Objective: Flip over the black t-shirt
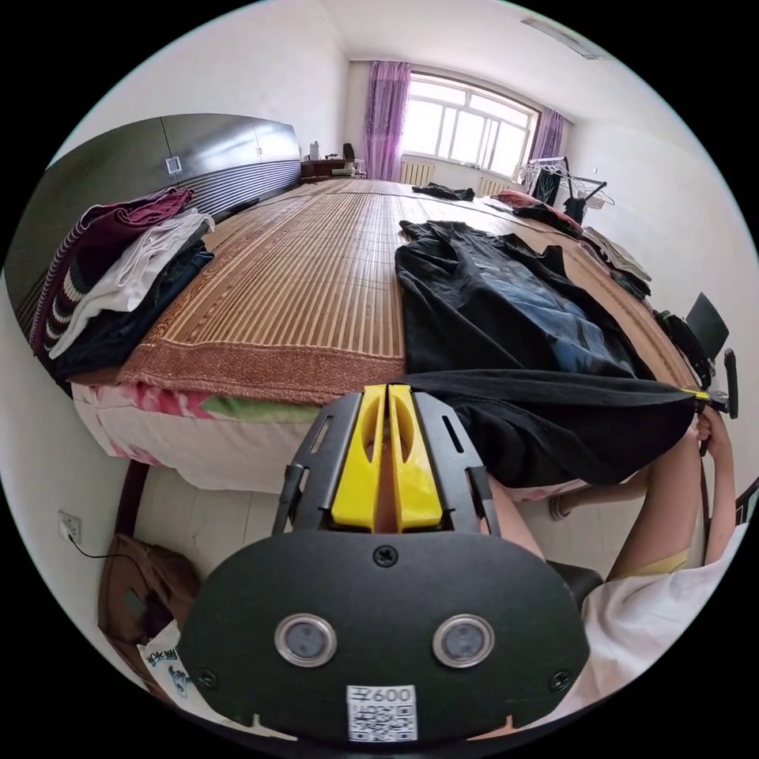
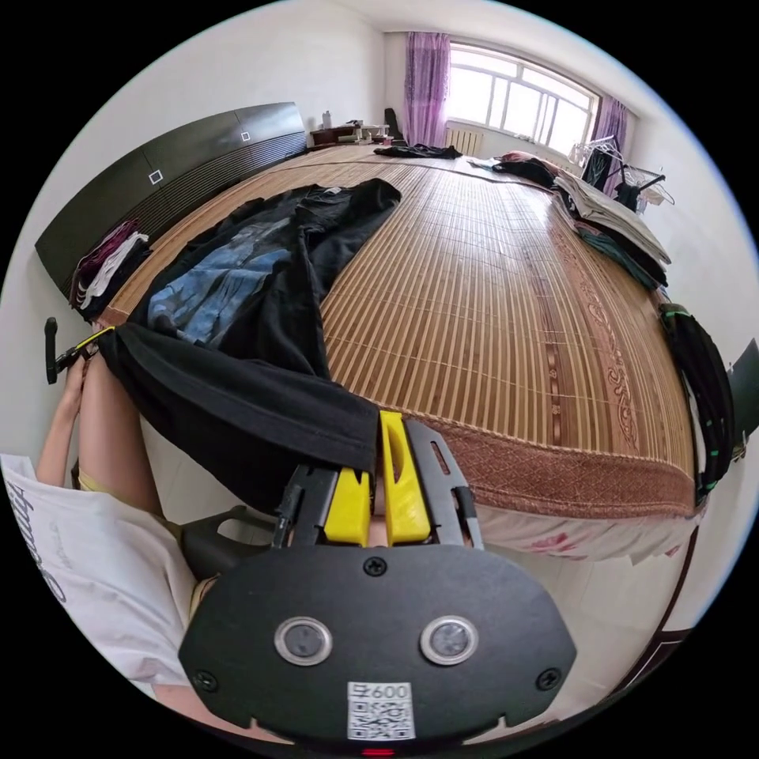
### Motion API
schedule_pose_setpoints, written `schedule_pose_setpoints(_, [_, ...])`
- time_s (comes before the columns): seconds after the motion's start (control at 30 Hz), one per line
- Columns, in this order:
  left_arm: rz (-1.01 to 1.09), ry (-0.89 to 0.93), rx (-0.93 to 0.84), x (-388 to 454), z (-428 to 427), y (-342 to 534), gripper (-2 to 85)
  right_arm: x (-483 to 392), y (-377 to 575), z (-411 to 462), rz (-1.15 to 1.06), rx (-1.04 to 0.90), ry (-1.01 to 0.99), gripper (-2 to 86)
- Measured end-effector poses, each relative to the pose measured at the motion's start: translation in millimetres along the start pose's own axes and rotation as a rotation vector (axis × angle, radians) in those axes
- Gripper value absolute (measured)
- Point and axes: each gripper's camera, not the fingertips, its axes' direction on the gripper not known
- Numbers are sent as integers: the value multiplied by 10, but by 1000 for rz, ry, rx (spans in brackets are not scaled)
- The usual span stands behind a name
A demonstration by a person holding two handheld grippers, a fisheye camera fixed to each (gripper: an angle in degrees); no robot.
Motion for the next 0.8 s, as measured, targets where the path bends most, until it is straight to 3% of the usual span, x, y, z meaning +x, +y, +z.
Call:
schedule_pose_setpoints(0.47, [88, -102, -6, -472, -102, -101, 7, 67, 227, -584, 99, 5, -227, -7])
schedule_pose_setpoints(0.8, [63, -48, 13, -1055, -307, -119, 7, -290, 375, -779, 88, 3, -178, -8])
